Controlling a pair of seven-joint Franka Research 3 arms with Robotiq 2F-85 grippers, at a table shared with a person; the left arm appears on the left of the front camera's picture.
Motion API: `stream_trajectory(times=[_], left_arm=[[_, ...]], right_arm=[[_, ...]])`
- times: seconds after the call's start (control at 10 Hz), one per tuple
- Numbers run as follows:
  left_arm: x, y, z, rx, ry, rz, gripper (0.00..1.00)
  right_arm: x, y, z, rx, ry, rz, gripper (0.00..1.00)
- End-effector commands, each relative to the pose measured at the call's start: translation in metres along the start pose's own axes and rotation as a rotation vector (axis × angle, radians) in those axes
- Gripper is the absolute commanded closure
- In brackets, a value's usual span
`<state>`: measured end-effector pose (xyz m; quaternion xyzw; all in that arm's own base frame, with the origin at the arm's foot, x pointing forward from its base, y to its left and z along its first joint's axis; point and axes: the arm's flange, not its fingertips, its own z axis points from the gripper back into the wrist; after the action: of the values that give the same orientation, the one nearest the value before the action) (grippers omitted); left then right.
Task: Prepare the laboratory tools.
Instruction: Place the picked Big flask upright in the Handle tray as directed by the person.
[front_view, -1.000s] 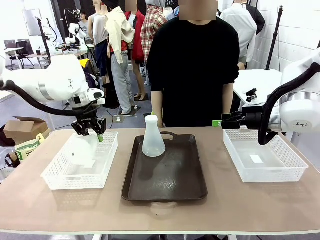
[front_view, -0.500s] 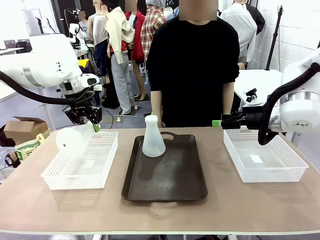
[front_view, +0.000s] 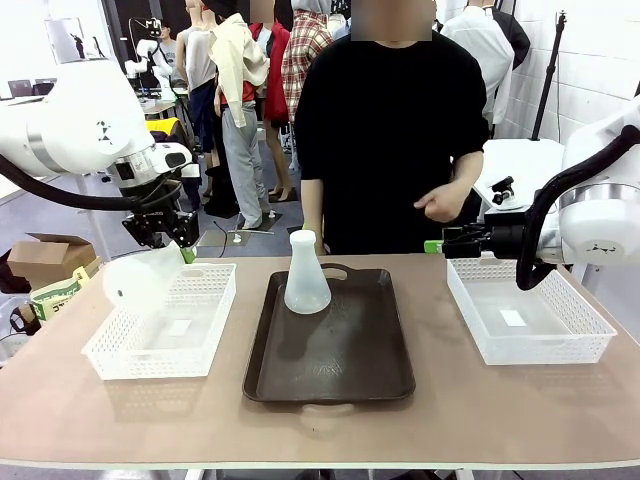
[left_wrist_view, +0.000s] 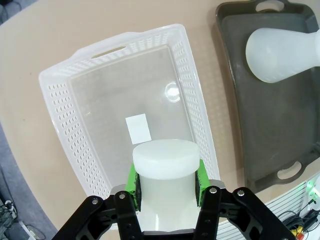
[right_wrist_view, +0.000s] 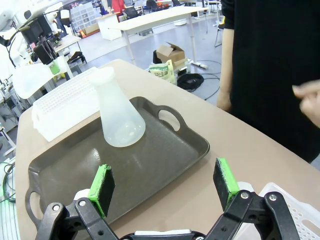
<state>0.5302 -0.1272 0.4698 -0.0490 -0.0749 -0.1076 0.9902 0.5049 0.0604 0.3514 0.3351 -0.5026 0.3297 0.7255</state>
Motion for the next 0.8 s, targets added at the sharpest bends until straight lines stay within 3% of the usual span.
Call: stream_trajectory(times=[0.0,0.7], left_arm=[[0.0049,-0.0005,0.0007,0.006,0.002,-0.002,1.0],[0.0049,-0.0005,0.0007,0.006,0.002,-0.002,1.0]], right_arm=[[-0.0011,0.0009,0.0,-0.001,0.002,-0.002,0.0],[-0.0011,0.0009,0.0,-0.001,0.002,-0.002,0.0]])
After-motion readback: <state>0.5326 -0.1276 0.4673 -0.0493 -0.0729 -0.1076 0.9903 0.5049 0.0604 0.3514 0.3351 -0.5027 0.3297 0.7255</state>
